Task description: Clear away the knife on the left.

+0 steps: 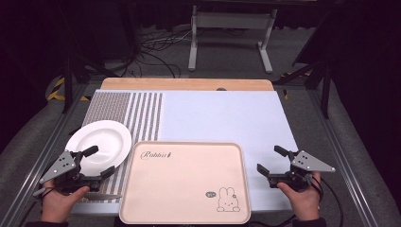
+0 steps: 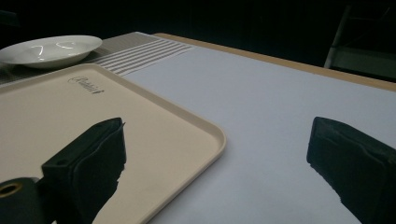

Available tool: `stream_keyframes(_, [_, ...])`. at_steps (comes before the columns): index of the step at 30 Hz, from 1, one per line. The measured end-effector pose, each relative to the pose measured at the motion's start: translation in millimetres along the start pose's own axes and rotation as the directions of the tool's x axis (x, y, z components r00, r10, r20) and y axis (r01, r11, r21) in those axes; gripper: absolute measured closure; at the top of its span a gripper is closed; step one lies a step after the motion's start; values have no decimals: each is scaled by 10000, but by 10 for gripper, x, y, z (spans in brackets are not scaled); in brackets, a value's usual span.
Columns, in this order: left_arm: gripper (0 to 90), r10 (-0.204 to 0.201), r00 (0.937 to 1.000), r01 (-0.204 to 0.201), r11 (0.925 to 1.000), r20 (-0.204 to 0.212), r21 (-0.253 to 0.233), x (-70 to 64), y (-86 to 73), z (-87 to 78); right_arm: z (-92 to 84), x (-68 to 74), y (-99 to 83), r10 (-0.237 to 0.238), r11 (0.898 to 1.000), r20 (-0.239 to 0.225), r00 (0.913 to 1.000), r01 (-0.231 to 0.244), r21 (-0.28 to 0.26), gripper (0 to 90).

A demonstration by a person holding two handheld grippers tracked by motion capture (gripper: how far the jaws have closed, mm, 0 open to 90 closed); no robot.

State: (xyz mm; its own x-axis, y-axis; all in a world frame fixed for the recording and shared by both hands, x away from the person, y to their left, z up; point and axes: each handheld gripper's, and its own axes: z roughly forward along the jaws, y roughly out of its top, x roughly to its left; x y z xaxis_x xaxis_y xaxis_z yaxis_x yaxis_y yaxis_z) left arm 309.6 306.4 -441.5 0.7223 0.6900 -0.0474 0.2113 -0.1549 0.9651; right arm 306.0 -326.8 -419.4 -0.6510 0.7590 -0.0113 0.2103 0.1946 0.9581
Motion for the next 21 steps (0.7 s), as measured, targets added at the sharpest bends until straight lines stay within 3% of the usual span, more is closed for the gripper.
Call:
stream_keyframes(4, [42, -112, 9999, 113, 9999, 89, -117, -8, 12, -11, -8, -6, -3, 93, 10000, -31, 10000, -93, 8, 57])
stream_keyframes(10, [73, -398, 9989, 393, 9989, 235, 240, -16, 7, -13, -9, -1, 2, 117, 9999, -104, 9999, -118, -83, 56])
stream_keyframes(18, [105, -444, 9980, 431, 9986, 449, 305, -23, 53, -18, 3, -2, -4, 120, 9999, -221, 9997, -121, -33, 57])
stream_keyframes(20, [126, -821, 9936, 785, 9957, 780, 486, -16, 45, -4, 12, -7, -1, 137, 9999, -228, 9996, -136, 23, 56])
stream_keyframes(21, [126, -822, 9934, 775, 9952, 804, 596, -15, 42, 3, 25, -14, 5, 189, 9998, -272, 9995, -188, 50, 55])
